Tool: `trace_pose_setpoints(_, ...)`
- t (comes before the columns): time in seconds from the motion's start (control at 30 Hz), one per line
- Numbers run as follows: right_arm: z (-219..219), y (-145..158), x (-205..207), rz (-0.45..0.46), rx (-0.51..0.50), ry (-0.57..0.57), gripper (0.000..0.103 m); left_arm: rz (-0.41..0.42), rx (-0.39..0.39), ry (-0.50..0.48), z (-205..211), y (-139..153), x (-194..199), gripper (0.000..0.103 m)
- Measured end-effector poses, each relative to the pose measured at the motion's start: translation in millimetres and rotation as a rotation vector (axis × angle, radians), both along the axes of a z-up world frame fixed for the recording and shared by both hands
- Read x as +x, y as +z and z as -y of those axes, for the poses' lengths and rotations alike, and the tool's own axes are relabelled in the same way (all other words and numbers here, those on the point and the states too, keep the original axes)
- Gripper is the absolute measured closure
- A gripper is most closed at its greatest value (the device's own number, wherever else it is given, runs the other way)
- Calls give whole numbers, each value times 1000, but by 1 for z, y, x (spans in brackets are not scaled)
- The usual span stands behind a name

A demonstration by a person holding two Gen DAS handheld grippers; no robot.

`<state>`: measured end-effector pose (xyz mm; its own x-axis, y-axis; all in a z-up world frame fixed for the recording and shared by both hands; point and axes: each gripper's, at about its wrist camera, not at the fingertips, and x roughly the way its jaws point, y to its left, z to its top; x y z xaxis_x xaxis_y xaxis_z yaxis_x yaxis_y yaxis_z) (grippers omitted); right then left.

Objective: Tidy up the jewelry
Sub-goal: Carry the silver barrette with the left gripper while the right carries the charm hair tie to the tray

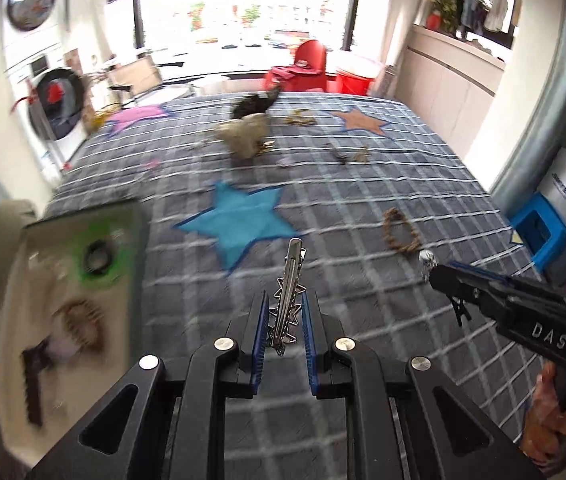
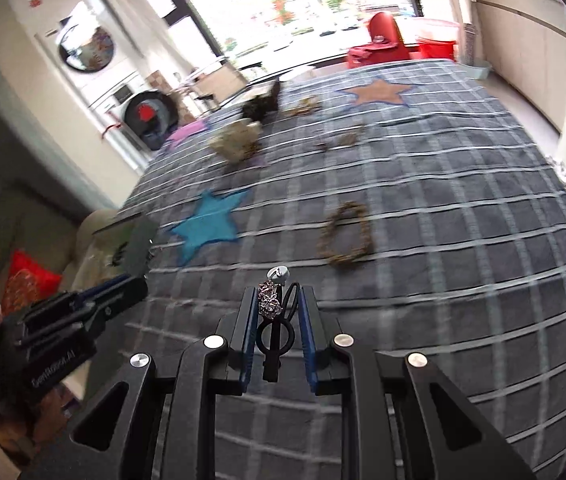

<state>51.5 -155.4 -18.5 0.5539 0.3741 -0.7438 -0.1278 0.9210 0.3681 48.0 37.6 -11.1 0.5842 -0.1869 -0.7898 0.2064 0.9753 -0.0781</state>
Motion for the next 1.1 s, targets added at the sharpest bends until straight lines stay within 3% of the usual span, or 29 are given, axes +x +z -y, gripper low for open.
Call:
trace_pose_setpoints(0.3,-110,12,-12,13,9,189,81,16,38,146,-88,-3,-50,84)
trace_pose_setpoints(0.53,-186,-1,-14,-15,-5,317,81,-17,73,286,-155,-24,-64,84)
trace_pose_setpoints(0.73,-233,-16,-11,-45,-45,389,81,-71,87,347,-182,-46,-62,84)
trace_pose_setpoints(1.1,-268,-51,7,-147,-124,427,81,-128,90,376,-193,-70,-57,84)
